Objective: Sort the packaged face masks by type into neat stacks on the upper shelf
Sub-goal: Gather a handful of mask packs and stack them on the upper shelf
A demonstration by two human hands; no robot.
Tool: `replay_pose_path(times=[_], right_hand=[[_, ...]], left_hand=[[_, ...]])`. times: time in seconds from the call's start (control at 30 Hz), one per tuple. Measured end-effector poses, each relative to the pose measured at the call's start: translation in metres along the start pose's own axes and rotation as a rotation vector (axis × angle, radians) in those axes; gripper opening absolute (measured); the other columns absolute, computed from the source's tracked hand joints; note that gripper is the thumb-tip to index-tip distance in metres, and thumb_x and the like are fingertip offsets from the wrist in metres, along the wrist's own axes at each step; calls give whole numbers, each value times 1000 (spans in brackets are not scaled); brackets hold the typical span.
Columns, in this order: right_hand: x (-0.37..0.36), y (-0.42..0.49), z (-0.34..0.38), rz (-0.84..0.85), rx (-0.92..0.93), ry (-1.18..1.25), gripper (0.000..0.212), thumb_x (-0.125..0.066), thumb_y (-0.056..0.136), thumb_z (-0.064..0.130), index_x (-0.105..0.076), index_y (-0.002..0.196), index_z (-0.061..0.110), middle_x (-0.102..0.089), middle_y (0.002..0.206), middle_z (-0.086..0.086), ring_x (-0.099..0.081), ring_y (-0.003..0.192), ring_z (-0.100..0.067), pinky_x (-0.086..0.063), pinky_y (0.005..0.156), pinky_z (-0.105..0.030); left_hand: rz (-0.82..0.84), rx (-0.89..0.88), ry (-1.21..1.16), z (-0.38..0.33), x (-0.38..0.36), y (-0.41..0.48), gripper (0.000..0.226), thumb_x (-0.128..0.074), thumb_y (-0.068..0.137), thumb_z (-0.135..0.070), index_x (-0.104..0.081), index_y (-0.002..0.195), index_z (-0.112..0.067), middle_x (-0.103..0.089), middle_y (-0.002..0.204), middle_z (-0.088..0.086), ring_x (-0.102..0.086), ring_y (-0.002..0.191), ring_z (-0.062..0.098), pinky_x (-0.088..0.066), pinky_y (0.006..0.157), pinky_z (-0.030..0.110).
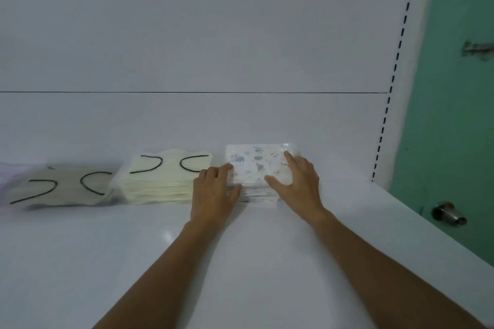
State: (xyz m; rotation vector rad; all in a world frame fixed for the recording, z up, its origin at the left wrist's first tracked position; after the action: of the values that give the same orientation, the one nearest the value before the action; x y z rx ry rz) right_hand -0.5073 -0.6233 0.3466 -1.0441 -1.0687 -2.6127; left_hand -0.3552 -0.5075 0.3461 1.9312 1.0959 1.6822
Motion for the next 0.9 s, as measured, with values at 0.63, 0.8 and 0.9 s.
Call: replay_pose_path(times=[0.63, 0.8, 0.9], right_hand=[[-32, -6, -22, 213, -115, 114, 116, -80, 67, 46, -2, 150, 20, -12, 153, -8, -31, 136, -29, -33, 107, -38], [-37, -16, -11, 310, -43, 174, 117, -83, 68, 34, -1, 151, 20, -9, 155, -7, -23, 140, -24, -26, 110, -34], [-41, -17, -11, 343, -48, 173, 111, -80, 73, 27, -2, 151, 20, -8, 156, -7, -20, 141, -23, -23, 110, -30]], left_hand=[[152, -90, 174, -18, -7, -18, 21, -49, 89, -34, -59, 100, -20, -67, 93, -3, -62, 89, 24, -41, 70, 30], [174, -44, 162, -11, -12, -16, 32, -50, 86, -34, -57, 113, -19, -64, 108, 0, -58, 102, 24, -41, 79, 31], [201, -35, 199, -9, -15, -16, 32, -51, 87, -32, -54, 117, -19, -61, 114, -1, -55, 106, 23, -40, 81, 31]])
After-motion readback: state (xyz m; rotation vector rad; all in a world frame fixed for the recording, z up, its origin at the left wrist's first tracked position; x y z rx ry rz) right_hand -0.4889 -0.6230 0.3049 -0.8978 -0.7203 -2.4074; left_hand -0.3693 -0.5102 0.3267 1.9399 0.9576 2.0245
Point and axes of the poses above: each hand's wrist, its own y-axis towards the middle knuckle, its own x-axis out of the back of the hand, z = x × y, the point moved 10 cm from there along y, towards the middle knuckle
